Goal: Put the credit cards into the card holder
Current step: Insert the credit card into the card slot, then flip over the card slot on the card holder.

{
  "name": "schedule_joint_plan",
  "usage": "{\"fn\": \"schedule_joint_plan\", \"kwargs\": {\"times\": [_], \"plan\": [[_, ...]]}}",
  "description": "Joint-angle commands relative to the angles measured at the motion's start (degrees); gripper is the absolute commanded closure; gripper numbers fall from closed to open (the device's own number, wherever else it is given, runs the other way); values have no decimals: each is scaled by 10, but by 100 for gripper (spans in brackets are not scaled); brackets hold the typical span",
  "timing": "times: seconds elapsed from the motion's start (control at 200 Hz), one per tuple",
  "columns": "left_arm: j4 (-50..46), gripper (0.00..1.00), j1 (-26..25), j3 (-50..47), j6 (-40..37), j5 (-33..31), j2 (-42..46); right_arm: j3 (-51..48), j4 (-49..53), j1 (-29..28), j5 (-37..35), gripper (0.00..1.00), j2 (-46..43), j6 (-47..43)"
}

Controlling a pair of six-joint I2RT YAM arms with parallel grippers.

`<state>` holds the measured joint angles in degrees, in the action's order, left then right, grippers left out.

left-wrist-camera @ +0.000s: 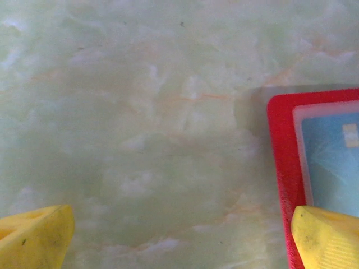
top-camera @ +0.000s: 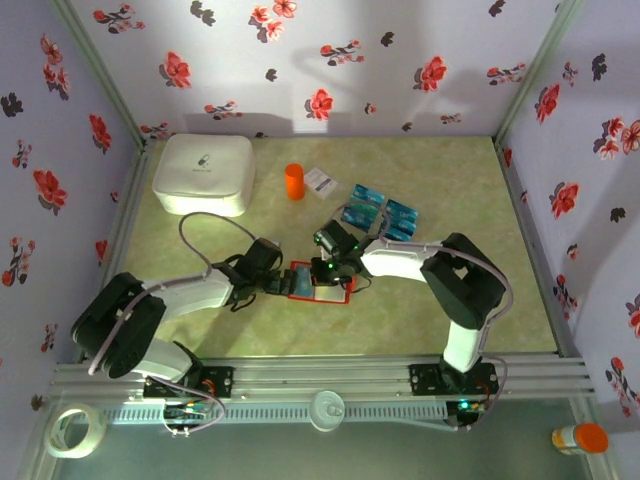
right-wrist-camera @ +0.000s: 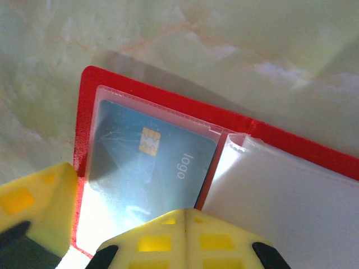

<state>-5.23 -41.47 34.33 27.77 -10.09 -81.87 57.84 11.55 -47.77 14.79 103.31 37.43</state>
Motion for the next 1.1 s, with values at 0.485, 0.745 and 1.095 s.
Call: {"fn": "schedule_joint_plan", "kwargs": {"times": [0.485,0.745,1.095], "plan": [[-78,0,35,51,29,25,120,-43,41,52,-49,82,-151,-9],[-79,0,-10,96,32,38,104,-107,18,92,-39,84,-186,-1],[-62,0,-91,141,38,27,15,-107,1,97,-13,93,-162,-4]]}}
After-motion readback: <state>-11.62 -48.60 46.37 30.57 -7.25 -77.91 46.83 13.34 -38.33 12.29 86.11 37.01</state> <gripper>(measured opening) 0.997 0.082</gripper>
